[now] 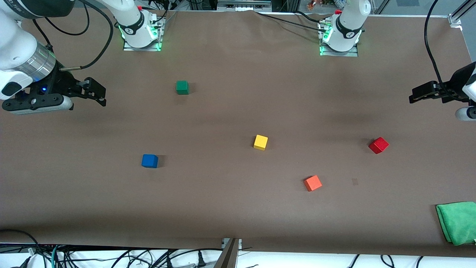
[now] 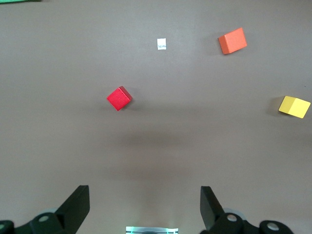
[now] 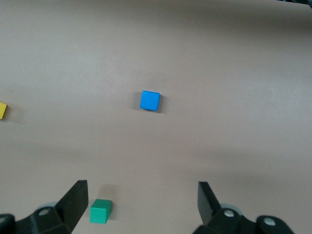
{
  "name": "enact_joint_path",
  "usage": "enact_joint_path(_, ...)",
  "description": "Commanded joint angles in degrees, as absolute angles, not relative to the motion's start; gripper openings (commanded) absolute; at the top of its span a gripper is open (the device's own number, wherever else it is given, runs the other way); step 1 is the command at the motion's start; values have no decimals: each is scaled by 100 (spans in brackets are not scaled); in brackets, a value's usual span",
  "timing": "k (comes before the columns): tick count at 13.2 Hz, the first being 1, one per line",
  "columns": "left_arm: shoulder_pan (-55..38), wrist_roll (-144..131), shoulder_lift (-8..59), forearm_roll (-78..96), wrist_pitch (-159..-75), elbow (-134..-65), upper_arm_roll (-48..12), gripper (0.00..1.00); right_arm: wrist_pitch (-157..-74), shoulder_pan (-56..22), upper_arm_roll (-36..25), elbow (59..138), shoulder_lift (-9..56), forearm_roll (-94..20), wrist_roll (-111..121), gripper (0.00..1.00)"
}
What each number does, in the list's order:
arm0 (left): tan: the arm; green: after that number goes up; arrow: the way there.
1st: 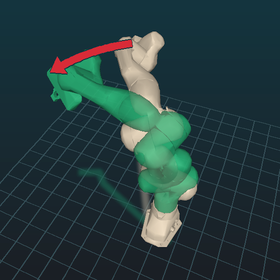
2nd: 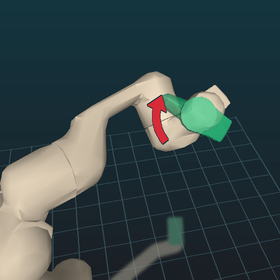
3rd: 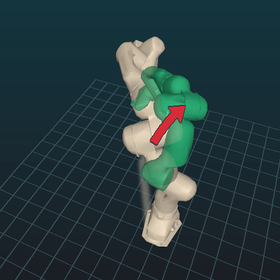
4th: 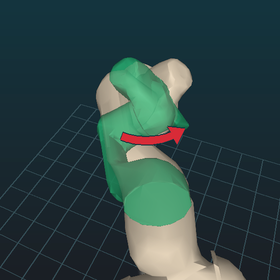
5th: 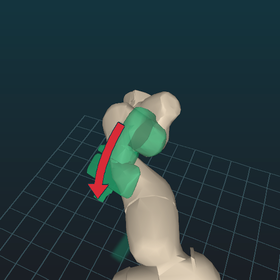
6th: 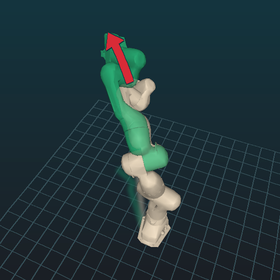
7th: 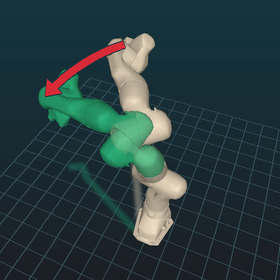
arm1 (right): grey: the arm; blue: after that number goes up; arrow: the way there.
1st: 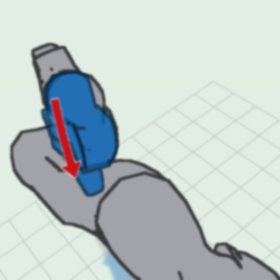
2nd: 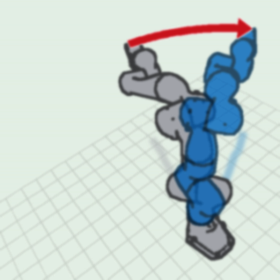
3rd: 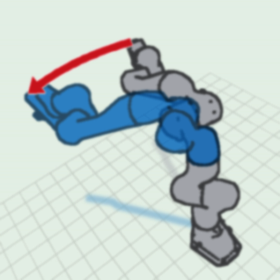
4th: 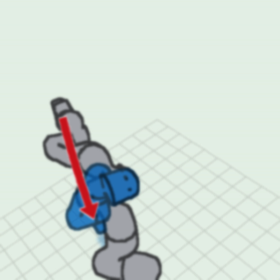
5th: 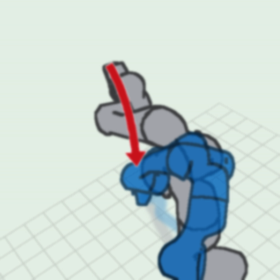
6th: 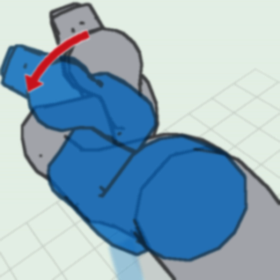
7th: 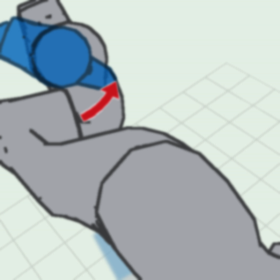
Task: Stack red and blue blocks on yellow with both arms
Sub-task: 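Reach the right gripper to the blue block while the left gripper reaches the red block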
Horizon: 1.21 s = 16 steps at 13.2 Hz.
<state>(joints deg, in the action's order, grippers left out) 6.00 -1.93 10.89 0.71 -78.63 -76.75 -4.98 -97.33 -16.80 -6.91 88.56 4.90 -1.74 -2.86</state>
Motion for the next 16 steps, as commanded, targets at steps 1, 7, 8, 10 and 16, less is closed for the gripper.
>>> enact_joint_path(1, 589, -246, 1046, -62, -7866, -7708, -510, 100, -9651, -1670, -712, 8771, 527, -123, -361, 99)
enact_joint_path(7, 659, -159, 1493, -44, -7919, -7497, -475, 100, -9650, -1608, -765, 8771, 562, -106, -264, 99)
enact_joint_path(8, 894, -62, 1703, 8, -7971, -7497, -422, 100, -9650, -1565, -773, 8763, 563, -123, -255, 99)
enact_joint_path(10, 1054, 1047, 2055, -61, -8434, -7602, -422, 100, -9738, -1512, -791, 8763, 571, -202, -377, 99)
enact_joint_path(16, 1213, 3758, 2391, -70, -10858, -9506, -413, 100, -10037, -1634, -738, 8780, 1861, -246, 166, 100)
